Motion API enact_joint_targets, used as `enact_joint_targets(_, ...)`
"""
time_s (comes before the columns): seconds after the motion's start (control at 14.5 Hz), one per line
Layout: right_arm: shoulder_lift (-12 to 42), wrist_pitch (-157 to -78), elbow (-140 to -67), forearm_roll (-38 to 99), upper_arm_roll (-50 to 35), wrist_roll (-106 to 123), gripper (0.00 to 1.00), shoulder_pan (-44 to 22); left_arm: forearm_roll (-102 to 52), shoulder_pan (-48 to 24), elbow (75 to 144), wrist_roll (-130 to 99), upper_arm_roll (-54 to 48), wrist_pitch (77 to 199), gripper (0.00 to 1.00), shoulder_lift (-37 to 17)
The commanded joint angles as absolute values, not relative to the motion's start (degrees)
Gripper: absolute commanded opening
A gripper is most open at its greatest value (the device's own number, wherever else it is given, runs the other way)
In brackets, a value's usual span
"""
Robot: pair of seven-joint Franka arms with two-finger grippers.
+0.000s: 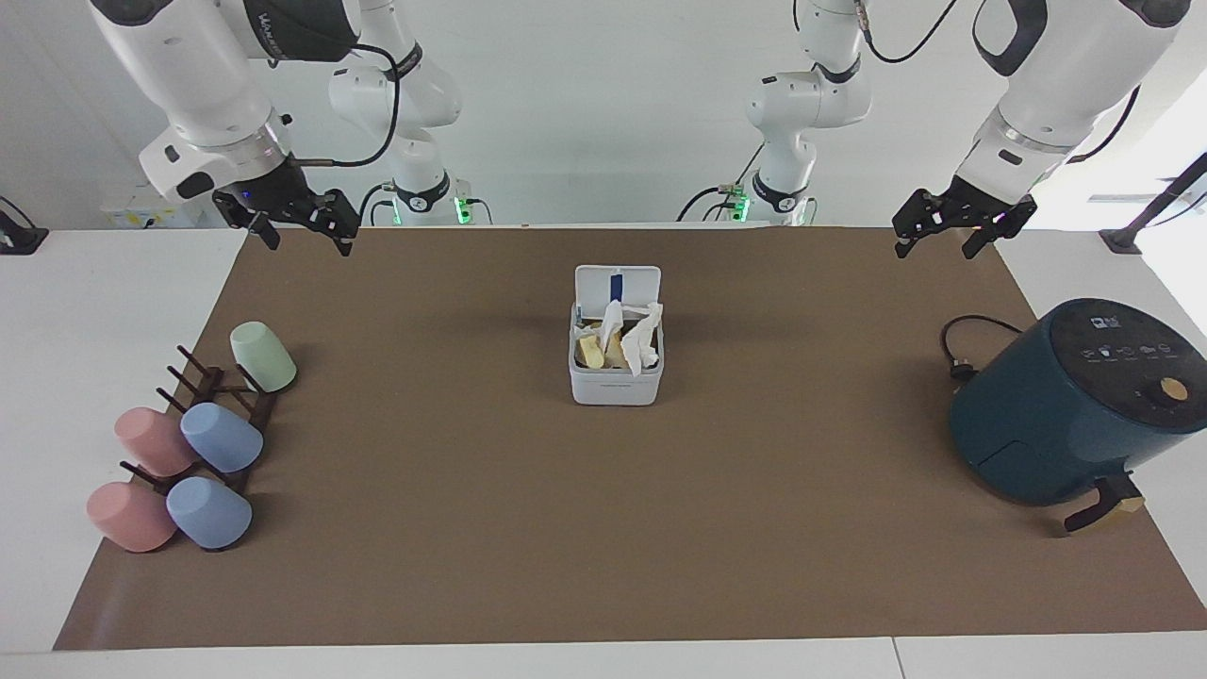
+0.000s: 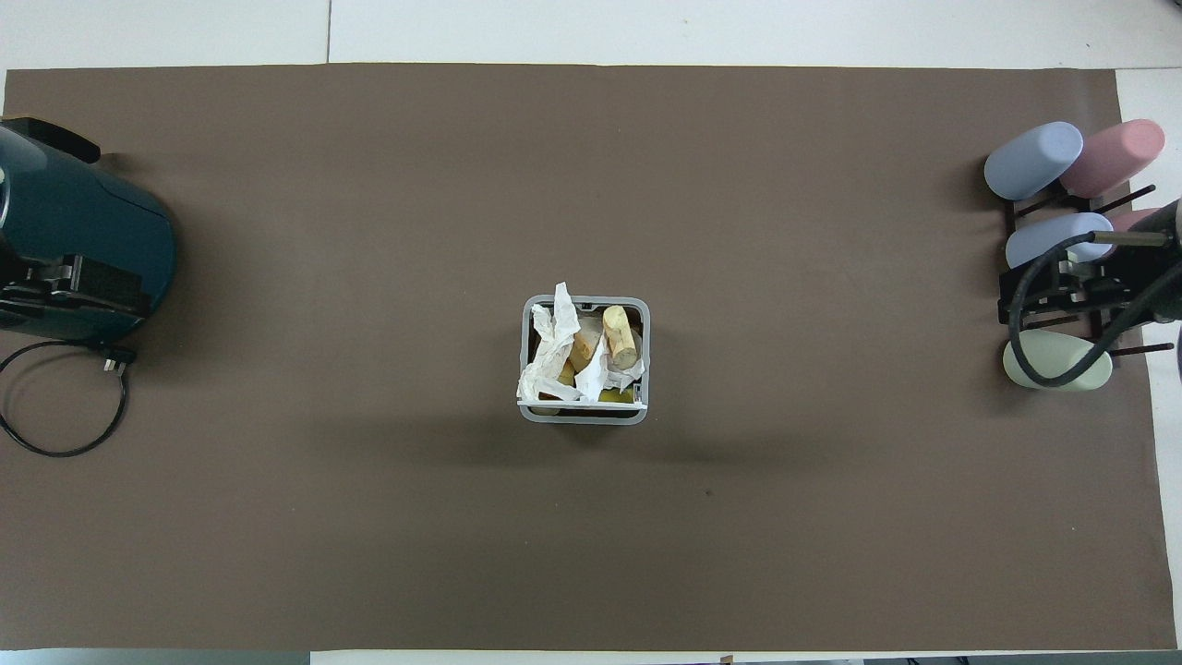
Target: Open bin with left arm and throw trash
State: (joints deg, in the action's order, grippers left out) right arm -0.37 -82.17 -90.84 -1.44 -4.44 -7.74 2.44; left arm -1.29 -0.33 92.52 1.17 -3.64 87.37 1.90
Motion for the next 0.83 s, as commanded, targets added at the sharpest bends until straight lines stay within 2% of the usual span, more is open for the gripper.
enact_joint_targets(0.0,-2.4,-83.8,-94.1,-2.5,-1.0,-3.5,1.00,0.2,-0.2,0.2,92.3,2.0,-4.0,87.8,1.00,2.1)
enact_joint_targets(0.76,-2.1,-85.2,-94.2,-2.5,-0.4,-1.0,1.00,0.4,-0.3,-1.4,90.4,1.9,-2.7,86.6,1.00,1.5)
